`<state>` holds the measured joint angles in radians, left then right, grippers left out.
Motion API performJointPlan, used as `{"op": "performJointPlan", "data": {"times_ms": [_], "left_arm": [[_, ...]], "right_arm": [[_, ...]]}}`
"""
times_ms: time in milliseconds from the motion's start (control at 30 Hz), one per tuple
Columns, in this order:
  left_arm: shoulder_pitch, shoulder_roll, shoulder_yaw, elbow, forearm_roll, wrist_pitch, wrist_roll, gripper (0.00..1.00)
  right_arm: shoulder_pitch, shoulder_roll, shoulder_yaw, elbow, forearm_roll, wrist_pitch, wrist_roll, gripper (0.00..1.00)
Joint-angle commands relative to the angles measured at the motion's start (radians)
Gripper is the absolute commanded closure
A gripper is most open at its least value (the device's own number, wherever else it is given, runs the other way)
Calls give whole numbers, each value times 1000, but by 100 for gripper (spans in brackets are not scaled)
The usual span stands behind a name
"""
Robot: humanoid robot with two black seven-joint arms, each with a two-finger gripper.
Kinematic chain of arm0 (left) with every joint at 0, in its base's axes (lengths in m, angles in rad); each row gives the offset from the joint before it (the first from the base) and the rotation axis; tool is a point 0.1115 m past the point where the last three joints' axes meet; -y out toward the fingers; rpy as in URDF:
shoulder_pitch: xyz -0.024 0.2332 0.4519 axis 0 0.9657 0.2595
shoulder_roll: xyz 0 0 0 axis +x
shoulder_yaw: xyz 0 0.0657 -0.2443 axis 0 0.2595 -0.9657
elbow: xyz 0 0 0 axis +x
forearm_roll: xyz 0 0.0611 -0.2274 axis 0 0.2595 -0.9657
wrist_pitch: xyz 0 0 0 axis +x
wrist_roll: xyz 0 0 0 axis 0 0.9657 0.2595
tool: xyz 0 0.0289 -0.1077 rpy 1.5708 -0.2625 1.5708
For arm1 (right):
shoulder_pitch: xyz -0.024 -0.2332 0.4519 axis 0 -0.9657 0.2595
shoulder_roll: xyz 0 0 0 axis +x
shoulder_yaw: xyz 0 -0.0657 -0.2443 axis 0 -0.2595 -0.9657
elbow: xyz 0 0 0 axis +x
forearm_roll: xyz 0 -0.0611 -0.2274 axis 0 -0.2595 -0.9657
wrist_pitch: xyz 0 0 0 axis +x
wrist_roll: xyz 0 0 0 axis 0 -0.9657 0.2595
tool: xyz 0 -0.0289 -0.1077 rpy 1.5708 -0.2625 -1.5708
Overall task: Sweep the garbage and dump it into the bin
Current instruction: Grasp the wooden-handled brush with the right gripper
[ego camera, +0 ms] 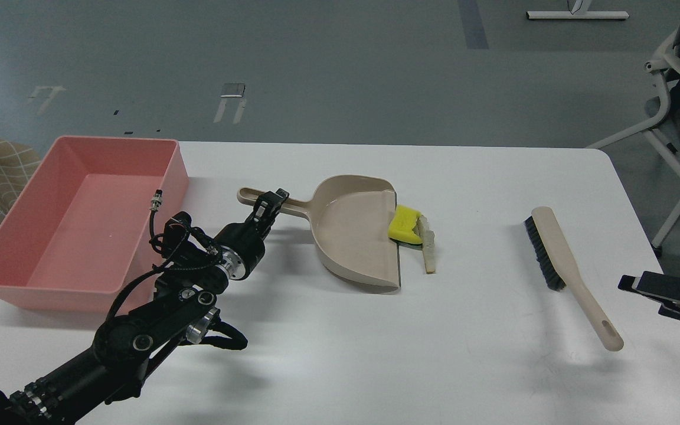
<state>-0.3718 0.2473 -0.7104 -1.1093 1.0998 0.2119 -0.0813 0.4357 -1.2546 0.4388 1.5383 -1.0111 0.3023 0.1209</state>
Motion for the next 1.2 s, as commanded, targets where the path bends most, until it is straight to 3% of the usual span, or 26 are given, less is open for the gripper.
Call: {"op": "performJointPlan", "data": {"times_ms": [0,33,67,134,701,1169], "left_arm": [[-1,0,0,-1,0,0,2,100],[-1,0,0,-1,0,0,2,100],[-1,0,0,-1,0,0,2,100],[-1,-2,-1,-1,0,0,2,100],[-1,-13,0,0,-1,7,-1,100],[-3,-14,-1,-1,-1,12,0,100]], "right_arm": [[3,38,0,2,-32,0,-21,10],[5,46,1,2,-49,0,-21,22],[5,46,1,2,-49,0,-21,22],[6,58,0,12,-82,0,-24,33],[8,109,-3,16,-211,29,-41,37],[3,129,-3,16,-239,29,-58,63]]}}
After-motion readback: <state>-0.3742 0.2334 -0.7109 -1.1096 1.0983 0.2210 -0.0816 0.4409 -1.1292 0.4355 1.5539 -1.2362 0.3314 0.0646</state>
